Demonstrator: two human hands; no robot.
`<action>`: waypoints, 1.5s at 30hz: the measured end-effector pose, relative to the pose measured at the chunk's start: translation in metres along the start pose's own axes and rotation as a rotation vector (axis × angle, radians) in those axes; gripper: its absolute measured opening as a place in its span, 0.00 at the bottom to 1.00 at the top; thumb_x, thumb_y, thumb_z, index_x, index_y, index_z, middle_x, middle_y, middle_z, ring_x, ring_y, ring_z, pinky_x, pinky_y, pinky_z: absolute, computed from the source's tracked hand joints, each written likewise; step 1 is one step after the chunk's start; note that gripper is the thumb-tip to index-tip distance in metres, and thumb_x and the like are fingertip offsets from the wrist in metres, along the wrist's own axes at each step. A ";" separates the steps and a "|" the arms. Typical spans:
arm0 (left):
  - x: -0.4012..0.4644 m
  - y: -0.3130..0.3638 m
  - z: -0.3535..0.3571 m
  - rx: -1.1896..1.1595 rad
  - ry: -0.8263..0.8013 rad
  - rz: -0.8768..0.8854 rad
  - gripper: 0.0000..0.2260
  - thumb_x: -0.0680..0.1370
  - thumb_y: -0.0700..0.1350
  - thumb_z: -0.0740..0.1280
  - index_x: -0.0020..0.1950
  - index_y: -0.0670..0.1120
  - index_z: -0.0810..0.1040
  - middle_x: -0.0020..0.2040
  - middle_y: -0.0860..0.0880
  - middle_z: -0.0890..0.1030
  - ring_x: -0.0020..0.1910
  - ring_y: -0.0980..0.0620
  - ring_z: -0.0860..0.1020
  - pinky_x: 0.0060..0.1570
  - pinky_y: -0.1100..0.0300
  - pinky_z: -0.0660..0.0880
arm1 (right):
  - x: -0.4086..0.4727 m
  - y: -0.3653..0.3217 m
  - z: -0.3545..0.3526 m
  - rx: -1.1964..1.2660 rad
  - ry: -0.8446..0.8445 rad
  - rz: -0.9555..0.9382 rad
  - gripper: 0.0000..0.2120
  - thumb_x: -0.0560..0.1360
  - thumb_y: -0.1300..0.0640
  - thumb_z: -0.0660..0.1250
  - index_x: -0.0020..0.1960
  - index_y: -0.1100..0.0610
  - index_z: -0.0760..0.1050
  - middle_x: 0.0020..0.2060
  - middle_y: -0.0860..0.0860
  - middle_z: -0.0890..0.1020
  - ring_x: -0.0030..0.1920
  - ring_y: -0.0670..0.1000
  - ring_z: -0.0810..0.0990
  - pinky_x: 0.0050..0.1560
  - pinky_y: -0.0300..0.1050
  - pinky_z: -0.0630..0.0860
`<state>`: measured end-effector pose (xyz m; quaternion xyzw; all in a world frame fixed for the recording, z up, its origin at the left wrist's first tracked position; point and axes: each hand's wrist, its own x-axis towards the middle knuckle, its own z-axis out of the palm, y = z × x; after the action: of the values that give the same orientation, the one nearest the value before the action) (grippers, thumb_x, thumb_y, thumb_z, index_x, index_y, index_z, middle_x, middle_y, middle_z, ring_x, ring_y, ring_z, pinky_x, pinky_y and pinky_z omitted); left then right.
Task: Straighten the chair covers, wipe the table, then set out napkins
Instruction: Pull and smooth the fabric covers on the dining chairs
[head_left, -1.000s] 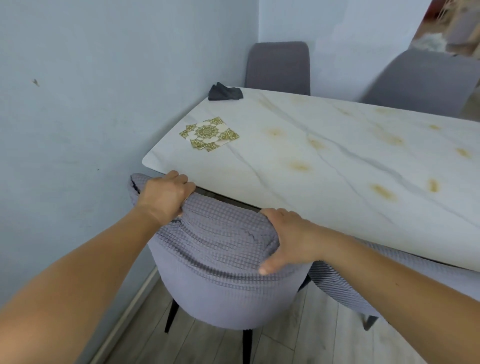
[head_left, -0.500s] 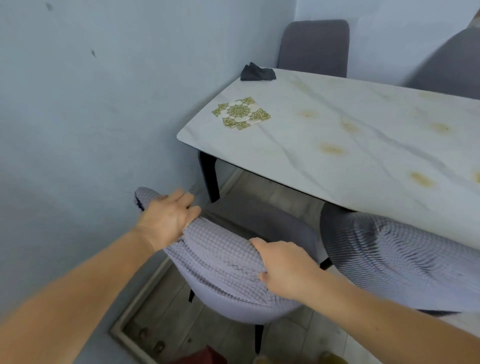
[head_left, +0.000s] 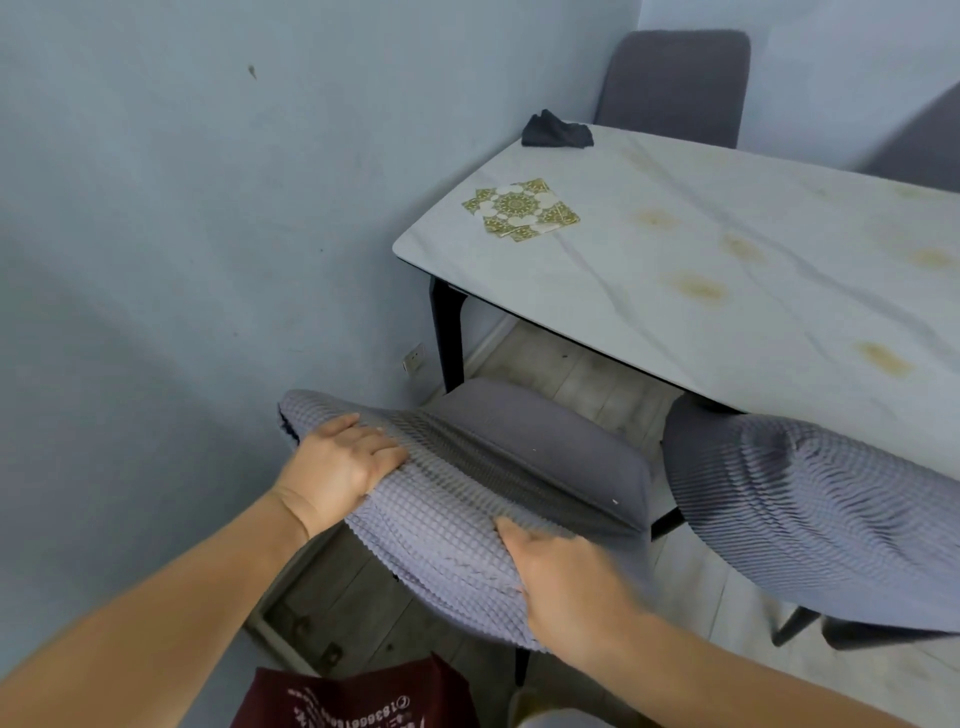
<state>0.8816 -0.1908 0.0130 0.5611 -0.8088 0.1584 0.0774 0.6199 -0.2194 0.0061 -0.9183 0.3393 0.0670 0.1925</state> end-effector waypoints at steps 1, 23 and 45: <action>0.000 0.000 0.001 0.003 0.008 -0.002 0.26 0.45 0.31 0.80 0.41 0.44 0.85 0.38 0.47 0.85 0.36 0.49 0.84 0.41 0.44 0.79 | 0.000 0.000 0.000 0.002 -0.002 -0.001 0.33 0.77 0.62 0.58 0.77 0.53 0.47 0.60 0.54 0.75 0.55 0.56 0.77 0.47 0.46 0.72; 0.049 -0.039 0.012 0.068 0.067 -0.014 0.21 0.46 0.26 0.78 0.35 0.41 0.83 0.31 0.44 0.82 0.29 0.48 0.82 0.38 0.41 0.79 | 0.046 0.012 -0.018 0.092 0.110 0.036 0.32 0.75 0.64 0.59 0.76 0.54 0.53 0.55 0.56 0.77 0.52 0.57 0.77 0.46 0.47 0.73; 0.109 -0.032 0.093 0.080 0.097 -0.161 0.17 0.48 0.28 0.79 0.31 0.42 0.82 0.29 0.46 0.82 0.28 0.48 0.81 0.41 0.38 0.78 | 0.099 0.105 -0.021 -0.012 0.021 0.126 0.36 0.73 0.66 0.60 0.77 0.53 0.49 0.73 0.53 0.65 0.67 0.55 0.70 0.62 0.47 0.69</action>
<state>0.8773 -0.3294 -0.0362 0.6186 -0.7494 0.2109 0.1064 0.6266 -0.3599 -0.0324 -0.8969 0.3981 0.0712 0.1789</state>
